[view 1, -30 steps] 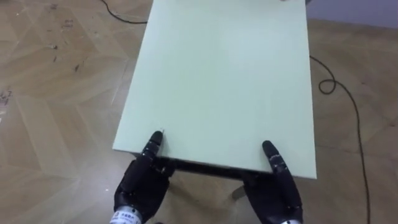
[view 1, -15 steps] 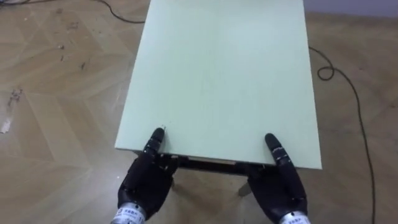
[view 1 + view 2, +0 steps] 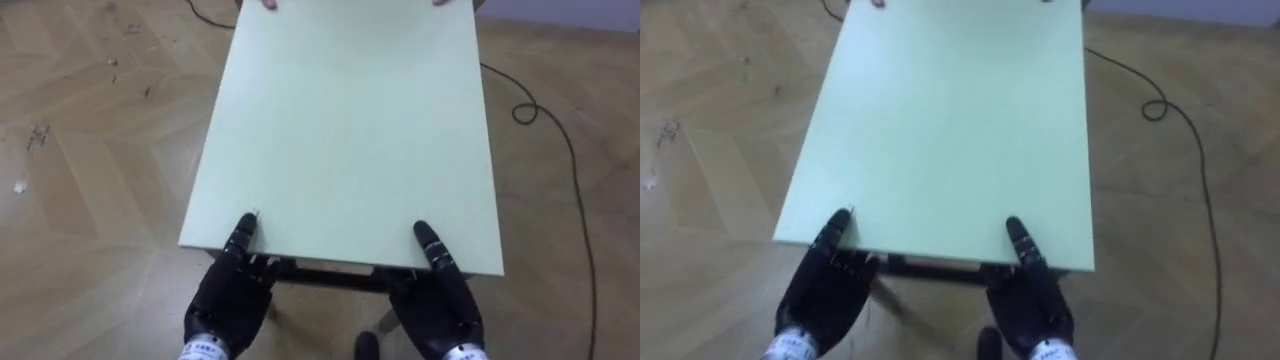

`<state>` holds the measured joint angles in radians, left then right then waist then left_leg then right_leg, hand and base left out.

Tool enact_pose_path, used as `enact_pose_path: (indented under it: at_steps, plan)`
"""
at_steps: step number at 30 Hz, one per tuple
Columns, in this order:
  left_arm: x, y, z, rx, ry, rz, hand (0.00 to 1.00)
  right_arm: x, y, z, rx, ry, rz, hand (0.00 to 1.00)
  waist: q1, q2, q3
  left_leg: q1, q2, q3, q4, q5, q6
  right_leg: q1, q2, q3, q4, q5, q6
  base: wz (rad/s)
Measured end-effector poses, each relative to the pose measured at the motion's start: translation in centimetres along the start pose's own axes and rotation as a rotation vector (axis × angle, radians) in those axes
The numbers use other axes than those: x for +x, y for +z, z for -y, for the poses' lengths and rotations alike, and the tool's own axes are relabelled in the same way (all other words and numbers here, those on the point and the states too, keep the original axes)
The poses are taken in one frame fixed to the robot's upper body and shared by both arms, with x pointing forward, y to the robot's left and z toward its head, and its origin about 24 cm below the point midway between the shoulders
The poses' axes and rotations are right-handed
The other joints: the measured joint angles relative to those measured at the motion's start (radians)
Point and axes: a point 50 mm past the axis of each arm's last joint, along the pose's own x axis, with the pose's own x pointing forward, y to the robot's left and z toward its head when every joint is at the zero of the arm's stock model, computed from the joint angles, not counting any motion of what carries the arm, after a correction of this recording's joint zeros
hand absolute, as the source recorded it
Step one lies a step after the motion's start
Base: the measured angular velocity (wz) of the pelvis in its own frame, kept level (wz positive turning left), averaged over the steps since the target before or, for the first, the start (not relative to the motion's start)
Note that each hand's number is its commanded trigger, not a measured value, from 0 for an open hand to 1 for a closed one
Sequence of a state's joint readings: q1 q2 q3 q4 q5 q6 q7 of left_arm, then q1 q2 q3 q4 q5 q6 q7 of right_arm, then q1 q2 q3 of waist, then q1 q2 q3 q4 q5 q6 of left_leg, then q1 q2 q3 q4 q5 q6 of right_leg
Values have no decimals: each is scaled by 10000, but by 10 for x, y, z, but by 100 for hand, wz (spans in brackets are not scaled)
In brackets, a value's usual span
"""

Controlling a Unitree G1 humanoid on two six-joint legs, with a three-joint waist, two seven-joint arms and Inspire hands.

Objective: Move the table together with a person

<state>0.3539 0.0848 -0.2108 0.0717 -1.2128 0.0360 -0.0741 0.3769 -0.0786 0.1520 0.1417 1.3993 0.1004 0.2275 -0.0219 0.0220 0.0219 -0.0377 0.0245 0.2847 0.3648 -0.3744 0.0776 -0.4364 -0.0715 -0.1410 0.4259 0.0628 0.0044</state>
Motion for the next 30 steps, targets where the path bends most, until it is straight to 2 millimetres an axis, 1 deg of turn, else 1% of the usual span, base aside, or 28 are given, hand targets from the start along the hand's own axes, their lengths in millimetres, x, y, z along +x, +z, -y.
enact_pose_path:
  at_steps: [1, 2, 3, 4, 5, 6, 7, 8, 10, 13, 15, 18, 19, 21, 24, 27, 28, 30]
  plan:
    - [-1, -2, 0, 139, 23, -77, 100, -5, 1, 4, 72, -88, 79, 100, 21, -15, -10, 108, -29, 429, -246, 146, 25, 150, -313, -157, 1231, -1155, 98, 42]
    - [-1, -3, -1, 181, 39, -99, 100, -7, 1, 5, 100, -103, 94, 100, 45, -3, -11, 163, -46, 613, -362, 221, 27, 291, -435, -189, 1602, -1544, 162, 17]
    - [-3, -5, -2, 140, 67, -116, 100, -9, 1, 6, 100, -124, 91, 100, 136, 71, 6, 260, -53, 869, -523, 325, 36, 742, -668, -235, 2064, -2142, 318, -24]
    - [-5, -5, -4, 89, 101, -106, 100, -9, 0, 6, 38, -139, 38, 100, 284, 118, 2, 328, -50, 1027, -599, 365, 11, 1272, -825, -237, 2047, -2522, 404, -35]
    - [-6, -6, -4, 10, 83, -59, 100, -9, -1, 6, 26, -128, 2, 100, 330, 117, 1, 322, -46, 1071, -600, 372, -2, 1541, -873, -235, 1831, -2677, 479, -36]
    - [-7, -3, -6, 113, 114, 39, 100, -8, -4, 5, 13, -101, -22, 100, 466, 66, -1, 262, -49, 1090, -587, 412, -51, 1943, -796, -208, 1114, -2784, 571, -19]
    - [-7, -3, -5, 118, 105, 91, 100, -8, -5, 5, 25, -82, -9, 100, 543, 29, -12, 188, -36, 1092, -601, 480, -104, 2102, -613, -238, 592, -2763, 543, -16]
    - [-7, -2, -5, 120, 94, 96, 100, -8, -5, 4, 9, -66, 14, 100, 566, -2, -31, 138, -30, 1092, -603, 499, -119, 2151, -569, -225, 361, -2751, 538, -13]
    - [-9, -3, -5, 80, 93, 109, 100, -8, -5, 4, -69, -61, -21, 100, 603, -43, -29, 128, 77, 1103, -714, 650, -200, 2346, -349, -225, -206, -2506, 411, -9]
    - [-13, -3, -7, 96, 167, 116, 100, -9, -6, 5, -202, -77, -91, 100, 653, -104, -13, 124, 209, 1107, -778, 809, -269, 2468, -137, -227, -688, -2183, 296, -9]
    - [-14, -3, -7, 91, 183, 113, 100, -9, -5, 5, -268, -71, -109, 100, 688, -170, -7, 113, 221, 1078, -807, 854, -287, 2474, -124, -241, -707, -2154, 267, 0]
    - [-14, -3, -7, 86, 177, 112, 100, -9, -5, 4, -284, -61, -110, 100, 684, -308, 0, 96, 253, 913, -847, 910, -313, 2608, -98, -335, -837, -2122, 218, 13]
    - [-14, -3, -7, 81, 174, 125, 100, -9, -6, 4, -269, -57, -100, 100, 795, -369, 17, 99, 273, 899, -835, 916, -321, 2629, -80, -397, -853, -2112, 208, 9]
    - [-14, -2, -7, 84, 190, 159, 100, -9, -7, 4, -264, -41, -72, 100, 856, -416, 32, 51, 315, 863, -783, 915, -329, 2638, -57, -469, -889, -2101, 194, 9]
    - [-16, -3, -9, 69, 230, 193, 100, -9, -8, 4, -283, -31, -80, 100, 928, -417, 33, -41, 338, 662, -699, 932, -355, 2730, -27, -574, -1081, -2070, 177, 18]
    - [-18, -4, -11, 26, 310, 179, 100, -9, -7, 4, -440, -19, -118, 100, 1081, -416, 33, -51, 360, 513, -699, 936, -364, 2886, 2, -656, -1271, -2070, 178, 17]
    - [-19, -4, -11, -4, 324, 176, 100, -8, -6, 3, -515, 23, -130, 100, 1093, -413, 35, -63, 359, 395, -696, 940, -371, 2965, 11, -747, -1367, -2061, 188, 21]
    - [-20, -4, -12, -114, 287, 199, 100, -5, -5, 1, -621, 117, -141, 100, 1103, -408, 35, -118, 358, 259, -654, 942, -374, 3009, 11, -763, -1447, -2061, 190, 26]
